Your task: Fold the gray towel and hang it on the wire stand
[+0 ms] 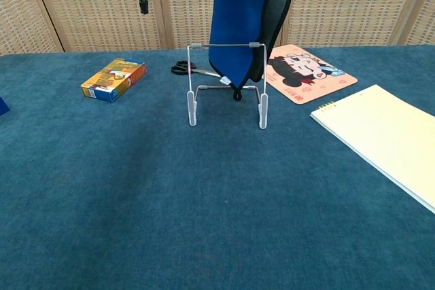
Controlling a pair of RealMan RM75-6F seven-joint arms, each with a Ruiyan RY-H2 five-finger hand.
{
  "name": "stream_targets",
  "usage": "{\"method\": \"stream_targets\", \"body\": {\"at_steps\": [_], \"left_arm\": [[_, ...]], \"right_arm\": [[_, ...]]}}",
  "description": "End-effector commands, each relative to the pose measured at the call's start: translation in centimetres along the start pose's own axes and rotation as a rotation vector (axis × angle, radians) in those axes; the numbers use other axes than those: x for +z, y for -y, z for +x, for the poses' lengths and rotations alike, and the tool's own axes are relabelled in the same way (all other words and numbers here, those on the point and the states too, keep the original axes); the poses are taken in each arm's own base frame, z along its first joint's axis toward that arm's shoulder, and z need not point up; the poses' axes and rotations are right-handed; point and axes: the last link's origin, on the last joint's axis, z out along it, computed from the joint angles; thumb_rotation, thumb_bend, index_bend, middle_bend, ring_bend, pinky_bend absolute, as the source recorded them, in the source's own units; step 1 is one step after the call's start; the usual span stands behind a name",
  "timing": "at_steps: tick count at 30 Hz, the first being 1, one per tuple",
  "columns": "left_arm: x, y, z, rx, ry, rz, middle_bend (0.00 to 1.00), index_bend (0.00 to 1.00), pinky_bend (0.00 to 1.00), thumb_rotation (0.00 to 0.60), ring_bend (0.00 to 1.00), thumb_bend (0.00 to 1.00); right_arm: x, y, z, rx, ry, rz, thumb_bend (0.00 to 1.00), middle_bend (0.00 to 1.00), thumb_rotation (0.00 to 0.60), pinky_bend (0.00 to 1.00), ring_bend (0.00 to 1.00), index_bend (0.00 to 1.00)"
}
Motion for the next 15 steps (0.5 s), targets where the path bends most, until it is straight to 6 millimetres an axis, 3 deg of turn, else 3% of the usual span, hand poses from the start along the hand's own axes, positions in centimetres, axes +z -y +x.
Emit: {"method": "stream_targets", "body": {"at_steps": [1, 9, 15], "left_arm": [[-1.7, 1.6, 2.4, -0.041, -0.037, 0.016, 0.0, 0.95, 0.0, 0.6, 0.0, 0.48], [-3.6, 2.7, 3.9, -0.021, -0.037, 0.036, 0.0, 0.95, 0.0, 0.6, 0.0, 0.47], [-4.5, 4.9, 3.9, 0.004, -0.004, 0.073, 0.0, 0.95, 0.0, 0.6, 0.0, 0.47]], "right_arm": [[-0.1, 0.1, 0.0, 0.001, -0.001, 0.006, 0.0, 0.0, 0.6, 0.0, 0.0, 0.0], [-0.3, 0.4, 0.1, 0.006, -0.002, 0.021, 0.0, 0.0, 0.6, 0.0, 0.0, 0.0], [-0.5, 0.5, 0.2, 0.009, -0.003, 0.033, 0.0, 0.0, 0.6, 0.0, 0.0, 0.0]]}}
